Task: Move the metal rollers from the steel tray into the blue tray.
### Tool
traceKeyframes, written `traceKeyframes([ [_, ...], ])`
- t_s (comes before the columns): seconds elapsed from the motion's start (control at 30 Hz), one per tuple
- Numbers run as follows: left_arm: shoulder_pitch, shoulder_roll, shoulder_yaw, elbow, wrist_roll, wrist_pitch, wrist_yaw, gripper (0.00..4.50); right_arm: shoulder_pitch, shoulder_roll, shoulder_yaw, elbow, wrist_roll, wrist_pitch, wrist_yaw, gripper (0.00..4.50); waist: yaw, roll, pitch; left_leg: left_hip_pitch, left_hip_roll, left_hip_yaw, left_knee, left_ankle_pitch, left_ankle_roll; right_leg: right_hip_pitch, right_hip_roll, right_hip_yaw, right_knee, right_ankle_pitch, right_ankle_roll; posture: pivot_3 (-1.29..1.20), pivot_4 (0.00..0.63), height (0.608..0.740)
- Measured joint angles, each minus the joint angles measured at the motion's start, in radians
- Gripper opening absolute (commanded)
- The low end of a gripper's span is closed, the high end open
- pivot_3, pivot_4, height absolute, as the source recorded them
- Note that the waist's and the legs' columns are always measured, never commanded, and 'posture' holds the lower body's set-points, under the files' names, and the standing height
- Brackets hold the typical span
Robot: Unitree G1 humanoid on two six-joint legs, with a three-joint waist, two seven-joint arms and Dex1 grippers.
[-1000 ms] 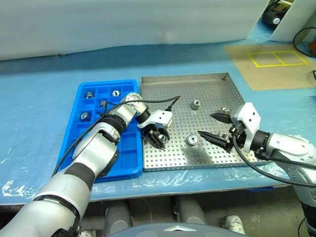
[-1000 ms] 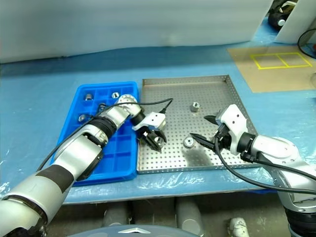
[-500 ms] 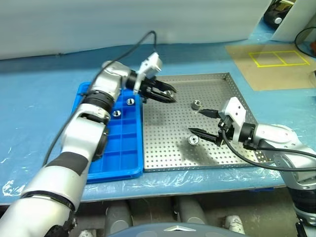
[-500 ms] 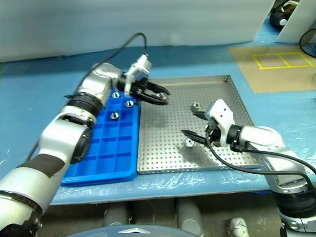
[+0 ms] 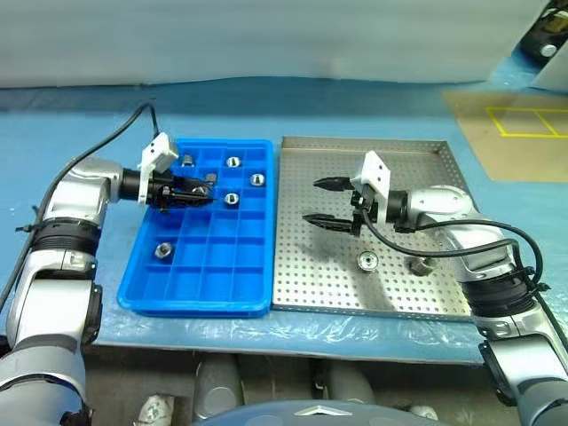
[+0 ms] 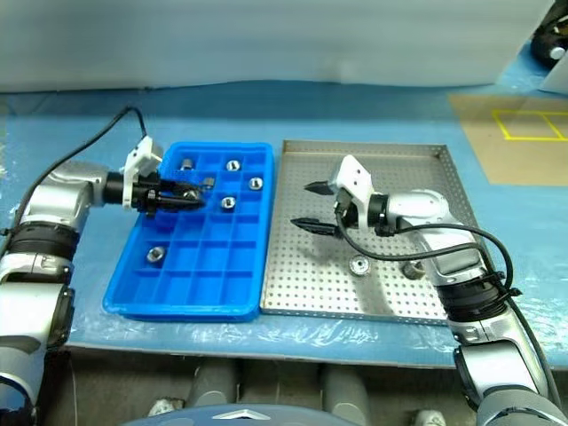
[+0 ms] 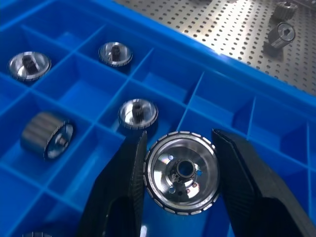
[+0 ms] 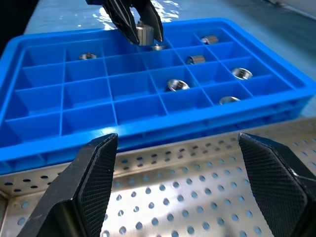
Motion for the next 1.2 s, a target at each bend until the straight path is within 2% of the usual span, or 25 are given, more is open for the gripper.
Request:
traceKeyframes([
  [0.13,0.062,0.002,-0.002,-0.029,0.0,0.01,0.037,1.71,-0.019,0.004,0.004,0.026,-0.015,-0.021,0.021,4.05,0.016,0.0,0.0,0.0,0.0,-0.001,0.0,0.001,-0.002,0.0,0.0,0.0,0.0,0.0,0.0,-0.04,0.15,0.74],
  [0.33,0.074,-0.034,-0.021,-0.039,0.001,0.008,0.077,1.71,-0.017,0.006,0.004,0.037,-0.032,-0.03,0.032,4.05,0.016,0.0,0.0,0.0,0.0,-0.002,0.001,0.003,-0.004,0.0,0.0,0.0,0.001,0.0,0.0,-0.07,0.15,0.74],
  [0.57,0.062,-0.042,-0.026,-0.015,0.008,-0.022,0.104,4.07,0.018,-0.013,-0.002,0.027,-0.039,-0.03,0.022,4.05,0.013,0.0,0.0,0.001,0.0,-0.003,0.0,0.003,-0.005,-0.001,0.001,0.0,0.001,0.0,0.0,-0.1,0.15,0.74],
  [0.77,-0.065,-0.017,-0.031,0.097,0.022,-0.06,0.079,4.07,0.036,-0.019,-0.015,-0.001,-0.04,-0.026,0.005,4.05,0.013,0.0,0.0,0.0,0.0,-0.003,0.0,0.003,-0.005,-0.001,0.001,0.0,0.001,0.0,0.0,-0.13,0.15,0.74],
  [0.9,-0.234,-0.02,-0.023,0.202,0.033,-0.134,0.076,4.07,0.064,-0.025,-0.023,-0.025,-0.04,-0.017,-0.005,4.05,0.016,0.0,0.0,-0.001,-0.001,-0.003,0.0,0.003,-0.005,-0.001,0.001,0.0,0.001,0.0,0.0,-0.15,0.15,0.74],
  [1.07,-0.375,-0.112,-0.031,0.305,0.04,-0.219,0.046,4.07,0.089,-0.042,-0.04,-0.066,-0.038,0.005,-0.02,4.05,0.012,-0.001,0.0,-0.001,-0.002,-0.003,0.0,0.003,-0.005,-0.001,0.001,0.001,0.0,0.0,0.001,-0.23,0.15,0.74],
  [1.2,-0.416,-0.247,-0.086,0.411,0.081,-0.296,-0.013,4.07,0.16,-0.086,-0.105,-0.149,-0.026,0.044,-0.051,4.05,0.012,-0.001,0.0,-0.002,-0.002,-0.003,0.0,0.003,-0.004,-0.001,0.001,0.001,0.0,0.0,0.001,-0.31,0.15,0.74],
])
